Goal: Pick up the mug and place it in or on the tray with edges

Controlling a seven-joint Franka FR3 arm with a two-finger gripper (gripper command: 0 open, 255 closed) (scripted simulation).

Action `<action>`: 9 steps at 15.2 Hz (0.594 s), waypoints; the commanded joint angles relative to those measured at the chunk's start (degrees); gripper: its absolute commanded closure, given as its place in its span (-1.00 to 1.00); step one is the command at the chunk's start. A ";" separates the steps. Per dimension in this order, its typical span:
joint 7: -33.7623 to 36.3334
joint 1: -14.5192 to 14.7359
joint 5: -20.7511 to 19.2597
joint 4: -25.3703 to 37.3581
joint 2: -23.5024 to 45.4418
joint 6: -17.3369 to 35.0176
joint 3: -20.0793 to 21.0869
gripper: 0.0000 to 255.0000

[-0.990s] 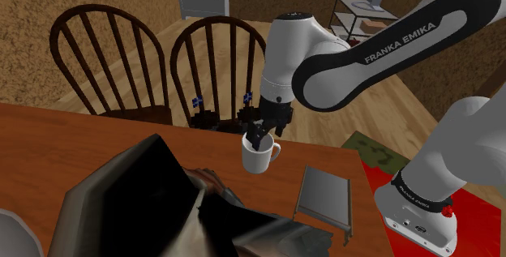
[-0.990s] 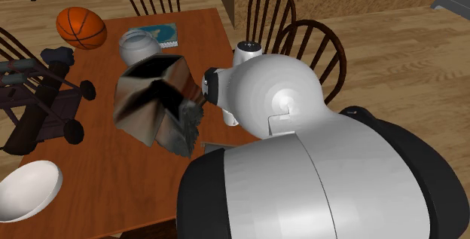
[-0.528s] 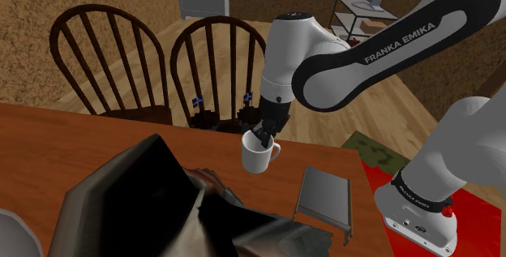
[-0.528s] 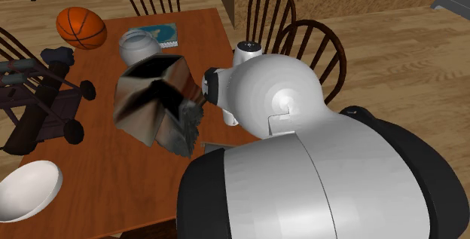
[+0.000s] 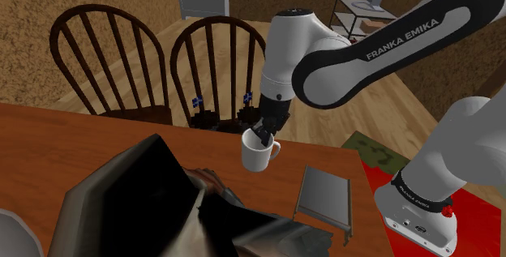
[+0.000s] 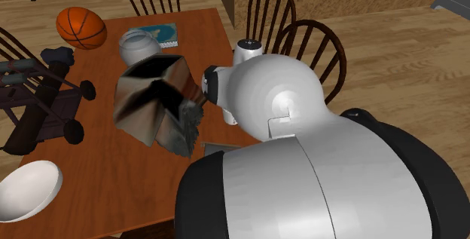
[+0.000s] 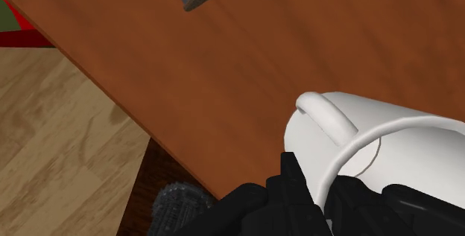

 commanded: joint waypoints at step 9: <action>-0.65 0.37 0.93 3.80 -5.06 -8.67 -1.40 1.00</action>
